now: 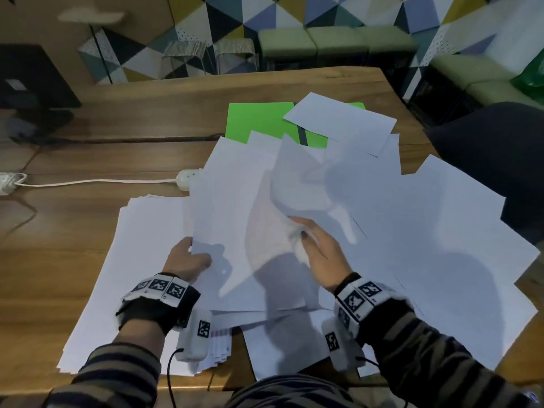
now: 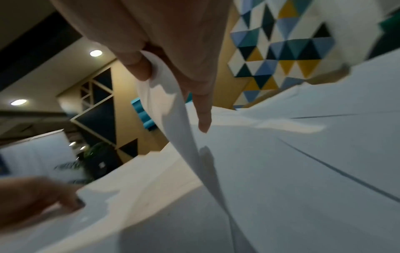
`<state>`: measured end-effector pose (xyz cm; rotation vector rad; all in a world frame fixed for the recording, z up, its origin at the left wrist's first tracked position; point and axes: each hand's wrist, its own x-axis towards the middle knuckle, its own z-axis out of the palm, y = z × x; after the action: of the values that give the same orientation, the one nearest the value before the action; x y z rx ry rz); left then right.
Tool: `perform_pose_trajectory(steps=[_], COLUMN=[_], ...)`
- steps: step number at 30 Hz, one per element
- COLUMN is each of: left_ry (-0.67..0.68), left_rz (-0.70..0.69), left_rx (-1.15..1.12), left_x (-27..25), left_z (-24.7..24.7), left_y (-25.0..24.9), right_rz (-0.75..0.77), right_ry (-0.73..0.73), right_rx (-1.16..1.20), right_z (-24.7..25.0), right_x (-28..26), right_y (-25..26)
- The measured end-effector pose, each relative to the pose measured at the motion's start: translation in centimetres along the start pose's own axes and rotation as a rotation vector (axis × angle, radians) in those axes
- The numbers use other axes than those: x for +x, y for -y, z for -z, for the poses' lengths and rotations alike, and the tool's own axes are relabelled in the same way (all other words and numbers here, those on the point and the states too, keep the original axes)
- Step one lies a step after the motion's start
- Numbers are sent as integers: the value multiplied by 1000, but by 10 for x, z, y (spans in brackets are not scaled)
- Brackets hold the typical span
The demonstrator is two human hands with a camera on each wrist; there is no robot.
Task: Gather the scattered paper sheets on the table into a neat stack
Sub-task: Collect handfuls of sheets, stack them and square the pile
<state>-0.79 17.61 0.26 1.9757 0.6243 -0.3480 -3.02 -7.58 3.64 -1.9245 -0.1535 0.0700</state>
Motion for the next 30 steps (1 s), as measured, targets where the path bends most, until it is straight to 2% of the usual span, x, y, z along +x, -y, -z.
perform_pose_trajectory(steps=[4,8,9,12,14,16,19,21,25,28,30], left_ry=[105,167,179,190,115,54,38,39,64,123,151], left_rz=[36,140,113,-87,-149,-200,-225,-223,-264,-296,-268], left_rx=[-79,-235,-231,0,-10,-132,-351,-472,-468,-408,-368], left_x=[5,14,12,6,5,6,7,7,-1,-10,-14], left_z=[-7,-18,-21,-27,-30,-31,-32,-37,-61,-89,-110], left_y=[2,6,3,1,1,-4,-17,-27,-43,-53,-59], right_rz=[-34,-6,-5,-78,-175,-241,-295,-402,-602,-735,-814], right_ry=[349,526,557,660,578,333,-111,-306,-481,-516,-510], right_rx=[-229,-327,-353,-370,-200,-39,-119,-213,-347,-478,-559], right_z=[-31,-53,-54,-47,-30,-2,56,99,173,210,231], right_x=[6,1,-1,-5,-4,0,6,6,-2,-9,-11], right_y=[-3,-11,-10,-5,-3,-10,-39,-60,-105,-123,-127])
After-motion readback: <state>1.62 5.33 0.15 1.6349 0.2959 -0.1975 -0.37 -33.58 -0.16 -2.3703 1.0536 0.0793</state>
